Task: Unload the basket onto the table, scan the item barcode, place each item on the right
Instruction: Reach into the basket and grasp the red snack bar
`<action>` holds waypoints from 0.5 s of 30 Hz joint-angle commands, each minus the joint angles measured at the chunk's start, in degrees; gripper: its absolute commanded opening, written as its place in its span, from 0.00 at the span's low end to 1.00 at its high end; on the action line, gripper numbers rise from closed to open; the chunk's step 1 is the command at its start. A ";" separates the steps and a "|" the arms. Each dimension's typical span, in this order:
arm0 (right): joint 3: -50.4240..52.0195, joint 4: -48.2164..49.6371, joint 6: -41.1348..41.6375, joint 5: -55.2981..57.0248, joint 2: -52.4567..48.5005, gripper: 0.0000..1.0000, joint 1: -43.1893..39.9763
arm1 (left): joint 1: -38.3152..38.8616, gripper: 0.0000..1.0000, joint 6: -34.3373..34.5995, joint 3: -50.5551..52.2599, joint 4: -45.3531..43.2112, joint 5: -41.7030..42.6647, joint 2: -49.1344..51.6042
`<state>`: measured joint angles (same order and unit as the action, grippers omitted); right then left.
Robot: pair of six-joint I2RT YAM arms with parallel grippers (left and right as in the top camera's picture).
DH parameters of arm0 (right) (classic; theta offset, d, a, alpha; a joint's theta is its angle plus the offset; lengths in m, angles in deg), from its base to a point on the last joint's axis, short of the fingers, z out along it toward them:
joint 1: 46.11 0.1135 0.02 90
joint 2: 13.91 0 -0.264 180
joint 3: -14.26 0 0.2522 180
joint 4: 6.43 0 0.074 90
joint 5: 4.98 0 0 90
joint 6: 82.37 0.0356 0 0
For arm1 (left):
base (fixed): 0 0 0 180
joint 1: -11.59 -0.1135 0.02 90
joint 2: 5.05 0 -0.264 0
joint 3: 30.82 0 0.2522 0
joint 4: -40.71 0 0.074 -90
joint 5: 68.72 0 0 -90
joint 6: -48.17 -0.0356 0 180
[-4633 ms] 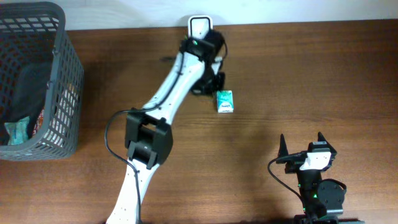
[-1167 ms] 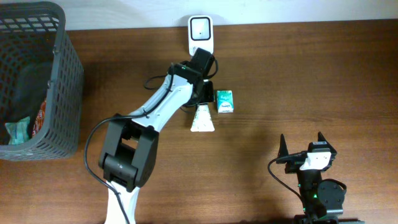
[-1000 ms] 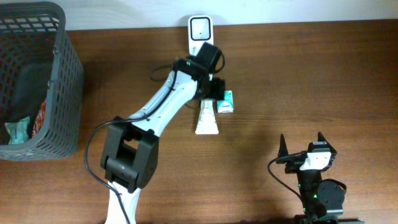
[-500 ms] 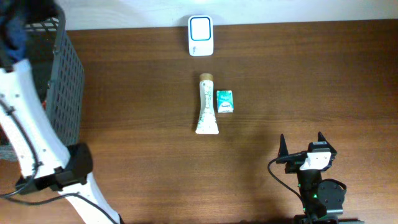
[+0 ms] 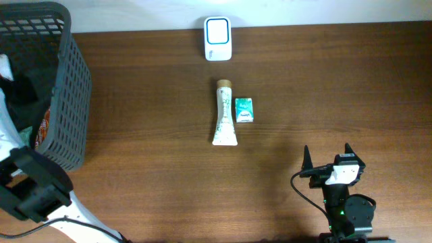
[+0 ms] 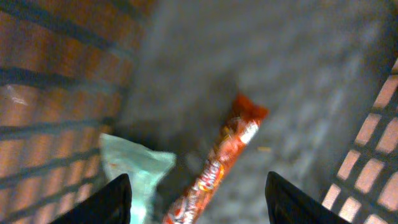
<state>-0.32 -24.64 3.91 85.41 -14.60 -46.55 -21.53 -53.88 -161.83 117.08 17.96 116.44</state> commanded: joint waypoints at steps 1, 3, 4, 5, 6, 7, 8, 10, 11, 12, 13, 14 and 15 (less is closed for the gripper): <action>0.50 -0.17 -0.35 0.31 0.33 0.99 -0.33 | 0.09 0.67 -2.43 8.26 -3.48 2.71 -0.52; 0.50 -0.15 -0.35 0.31 0.33 0.99 -0.33 | 0.04 0.66 -2.45 12.13 -5.14 2.69 -0.48; 0.50 -0.17 -0.35 0.31 0.33 0.99 -0.33 | 0.04 0.66 -3.10 13.57 -6.01 2.67 -0.48; 0.50 -0.17 -0.35 0.31 0.33 0.99 -0.33 | 0.04 0.66 -3.28 15.17 -7.15 2.54 -0.48; 0.50 -0.17 -0.35 0.31 0.33 0.99 -0.33 | 0.04 0.59 -3.26 16.76 -7.98 2.60 -0.48; 0.50 -0.17 -0.35 0.28 0.33 0.99 -0.33 | 0.07 0.55 -3.23 17.31 -7.98 3.21 -0.48; 0.50 -0.17 -0.35 0.31 0.33 0.99 -0.33 | 0.07 0.52 -3.26 17.70 -7.93 4.87 -0.48; 0.50 -0.17 -0.35 0.31 0.33 0.99 -0.33 | 0.07 0.38 -3.23 17.77 -7.48 10.10 -0.50; 0.50 -0.17 -0.35 0.31 0.33 0.99 -0.33 | 0.07 0.20 -3.23 17.75 -6.99 14.05 -0.66; 0.50 -0.15 -0.35 0.31 0.33 0.99 -0.33 | 0.09 0.16 -3.23 17.44 -6.36 17.55 -0.76; 0.50 -0.17 -0.35 0.28 0.33 0.99 -0.33 | 0.07 0.18 -3.23 16.76 -5.97 19.65 -0.87; 0.50 -0.17 -0.35 0.31 0.33 0.99 -0.33 | 0.07 0.25 -3.04 15.93 -5.73 20.13 -1.07; 0.50 -0.17 -0.35 0.31 0.33 0.99 -0.33 | 0.07 0.34 -2.95 14.84 -5.35 20.06 -1.38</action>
<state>-0.32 -24.66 3.93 85.41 -14.60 -46.55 -21.42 -56.79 -144.52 111.07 32.21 116.44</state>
